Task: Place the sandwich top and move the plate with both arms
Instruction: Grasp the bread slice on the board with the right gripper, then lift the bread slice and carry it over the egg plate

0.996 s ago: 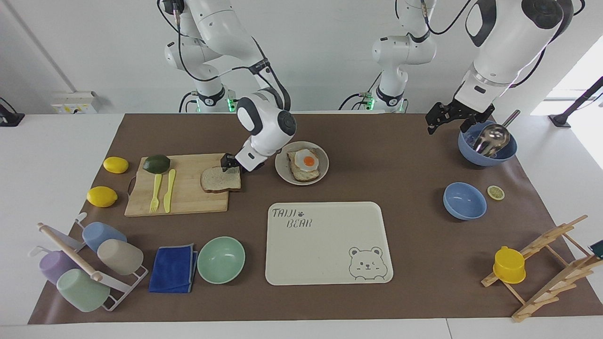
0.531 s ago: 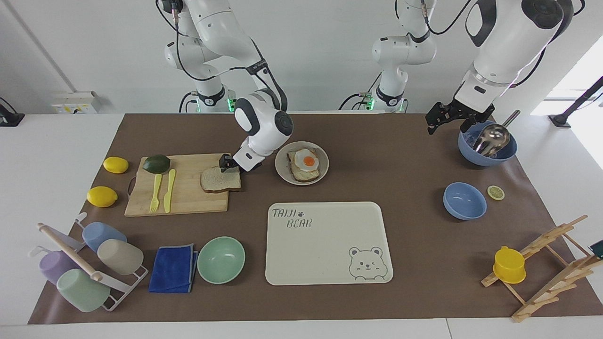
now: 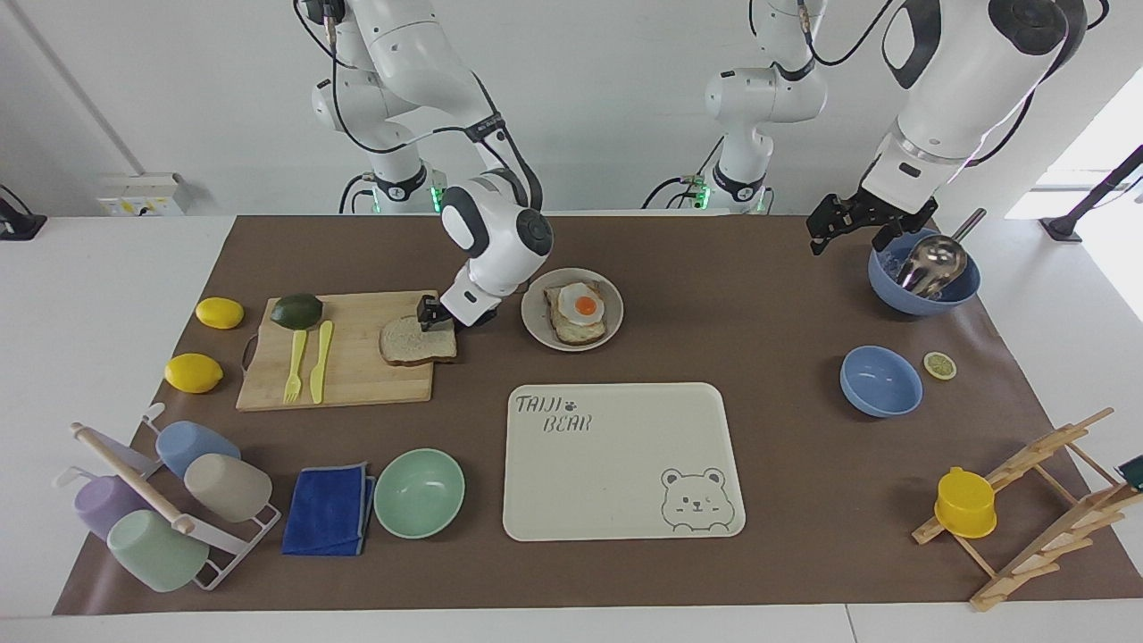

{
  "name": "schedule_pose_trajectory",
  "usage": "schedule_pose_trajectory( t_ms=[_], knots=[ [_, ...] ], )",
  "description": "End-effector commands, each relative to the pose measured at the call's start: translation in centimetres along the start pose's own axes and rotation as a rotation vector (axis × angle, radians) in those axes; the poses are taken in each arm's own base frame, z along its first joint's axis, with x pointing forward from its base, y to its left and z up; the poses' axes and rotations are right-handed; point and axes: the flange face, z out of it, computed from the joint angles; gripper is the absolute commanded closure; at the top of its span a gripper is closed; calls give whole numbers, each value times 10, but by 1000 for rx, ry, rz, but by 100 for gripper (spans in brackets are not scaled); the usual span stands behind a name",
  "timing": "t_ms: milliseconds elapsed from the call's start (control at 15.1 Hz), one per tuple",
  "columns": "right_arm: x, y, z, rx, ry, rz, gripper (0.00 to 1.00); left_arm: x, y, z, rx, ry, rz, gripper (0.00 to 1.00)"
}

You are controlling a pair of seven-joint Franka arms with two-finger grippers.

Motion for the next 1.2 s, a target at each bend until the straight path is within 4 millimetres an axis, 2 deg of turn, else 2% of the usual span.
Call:
schedule_pose_trajectory(
  t_ms=[0, 266, 332, 531, 598, 730, 863, 930, 996, 1129],
  knots=[
    [-4, 3, 1, -12, 16, 19, 100, -8, -3, -2, -2, 3, -15, 0],
    [0, 0, -23, -20, 19, 28, 100, -8, -3, -2, -2, 3, -15, 0],
    [-1, -8, -45, -20, 36, 19, 100, -8, -3, -2, -3, 3, -15, 0],
    [-10, -27, -148, 55, 38, 18, 100, -8, -3, -2, -3, 3, -15, 0],
    [-13, -33, -171, 88, 49, 18, 100, -8, -3, -2, -3, 3, -15, 0],
    [-24, -63, -202, 124, 85, -14, 100, -8, -3, -2, -2, 3, -15, 0],
    [-25, -85, -218, 145, 113, -28, 100, -8, -3, -2, -2, 3, -15, 0],
    [-27, -107, -227, 150, 134, -49, 100, -8, -3, -2, -3, 3, -15, 0],
    [-34, -137, -235, 153, 155, -47, 100, -8, -3, -2, -3, 3, -15, 0],
    [-36, -164, -228, 166, 169, 2, 100, -8, -3, -2, -3, 3, -15, 0]
  ],
)
